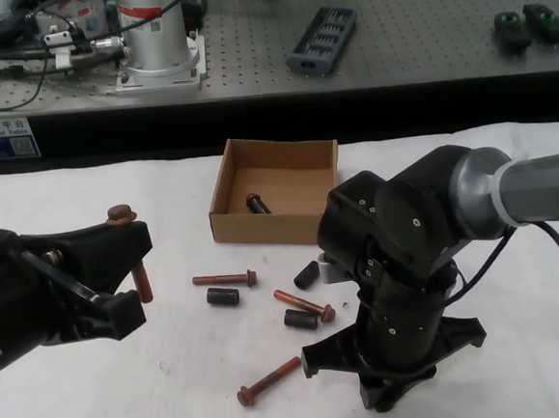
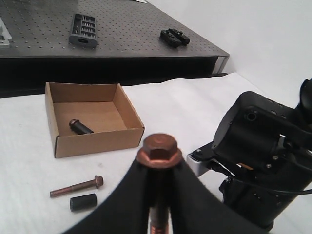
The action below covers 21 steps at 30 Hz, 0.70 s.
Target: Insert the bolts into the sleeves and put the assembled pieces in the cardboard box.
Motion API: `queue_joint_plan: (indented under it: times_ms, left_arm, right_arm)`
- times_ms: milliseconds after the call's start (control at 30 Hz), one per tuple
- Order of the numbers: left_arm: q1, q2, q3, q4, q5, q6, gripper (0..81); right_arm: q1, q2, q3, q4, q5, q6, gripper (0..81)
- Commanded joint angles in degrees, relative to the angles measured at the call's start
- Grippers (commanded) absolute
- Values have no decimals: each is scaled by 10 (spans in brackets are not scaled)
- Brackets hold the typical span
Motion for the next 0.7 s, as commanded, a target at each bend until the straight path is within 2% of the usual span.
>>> queue_joint_plan:
  times_ms: [0, 133, 200, 400, 667]
  left_arm:
    - [0, -7, -2, -8, 6, 0, 6]
    - [0, -7, -2, -8, 6, 0, 6]
    - [0, -7, -2, -10, 26, 0, 6]
    - [0, 12, -2, -39, 81, -57, 6]
    - [0, 122, -2, -272, 130, -171, 6]
  right_arm:
    - [-2, 17, 12, 36, 18, -12, 168]
    - [-2, 13, 12, 21, 13, -65, 4]
    - [-2, 3, 12, 11, 9, -102, 48]
    - [-22, -83, 66, -102, 11, -136, 43]
    - [-69, -242, 218, -374, -132, -188, 43]
